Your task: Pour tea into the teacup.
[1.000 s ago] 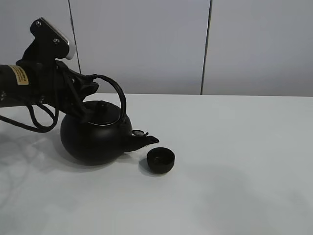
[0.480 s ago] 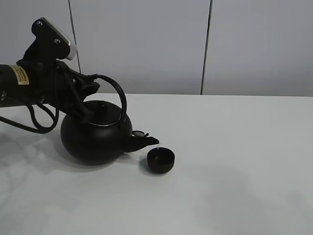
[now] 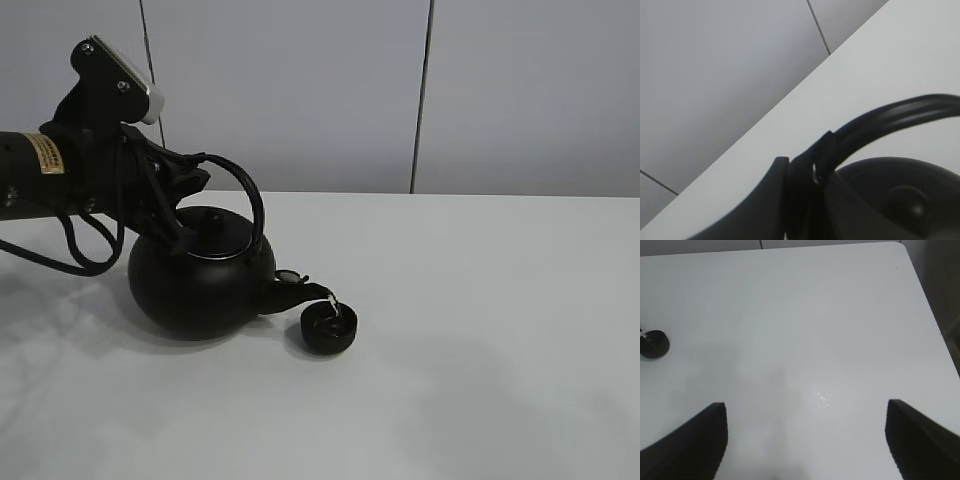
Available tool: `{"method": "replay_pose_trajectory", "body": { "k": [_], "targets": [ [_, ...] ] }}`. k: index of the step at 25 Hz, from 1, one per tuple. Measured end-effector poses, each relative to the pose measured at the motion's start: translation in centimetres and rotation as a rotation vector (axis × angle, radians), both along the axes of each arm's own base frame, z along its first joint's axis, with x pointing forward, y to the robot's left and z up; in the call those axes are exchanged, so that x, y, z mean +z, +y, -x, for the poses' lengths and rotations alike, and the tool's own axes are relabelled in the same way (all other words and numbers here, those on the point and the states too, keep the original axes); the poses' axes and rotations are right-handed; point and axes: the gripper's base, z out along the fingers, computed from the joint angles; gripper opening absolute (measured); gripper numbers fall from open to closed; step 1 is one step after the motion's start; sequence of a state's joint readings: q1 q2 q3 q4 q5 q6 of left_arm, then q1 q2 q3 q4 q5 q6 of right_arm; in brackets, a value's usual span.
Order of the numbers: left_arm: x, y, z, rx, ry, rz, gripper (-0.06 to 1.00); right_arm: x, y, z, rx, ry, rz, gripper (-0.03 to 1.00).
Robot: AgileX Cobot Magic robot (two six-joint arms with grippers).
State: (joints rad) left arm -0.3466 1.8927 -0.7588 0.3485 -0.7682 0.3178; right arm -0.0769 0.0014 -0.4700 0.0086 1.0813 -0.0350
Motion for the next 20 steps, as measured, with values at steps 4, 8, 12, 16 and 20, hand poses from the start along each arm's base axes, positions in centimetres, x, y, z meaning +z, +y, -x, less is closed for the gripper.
{"method": "replay_pose_trajectory", "body": {
  "k": [4, 8, 12, 16, 20],
  "targets": [
    [0.00, 0.00, 0.00, 0.001, 0.000, 0.000, 0.11, 0.00, 0.00, 0.00, 0.000, 0.000, 0.000, 0.59],
    [-0.01, 0.12, -0.08, 0.025, 0.015, 0.021, 0.11, 0.00, 0.00, 0.00, 0.000, 0.000, 0.000, 0.59],
    [-0.11, 0.21, -0.11, 0.059, 0.065, 0.079, 0.11, 0.00, 0.00, 0.00, 0.000, 0.000, 0.000, 0.59],
    [-0.11, 0.26, -0.18, 0.100, 0.115, 0.169, 0.11, 0.00, 0.00, 0.00, 0.000, 0.000, -0.001, 0.59],
    [0.30, 0.61, -0.25, 0.163, 0.100, 0.285, 0.11, 0.00, 0.00, 0.00, 0.000, 0.000, -0.001, 0.59]
  ]
}}
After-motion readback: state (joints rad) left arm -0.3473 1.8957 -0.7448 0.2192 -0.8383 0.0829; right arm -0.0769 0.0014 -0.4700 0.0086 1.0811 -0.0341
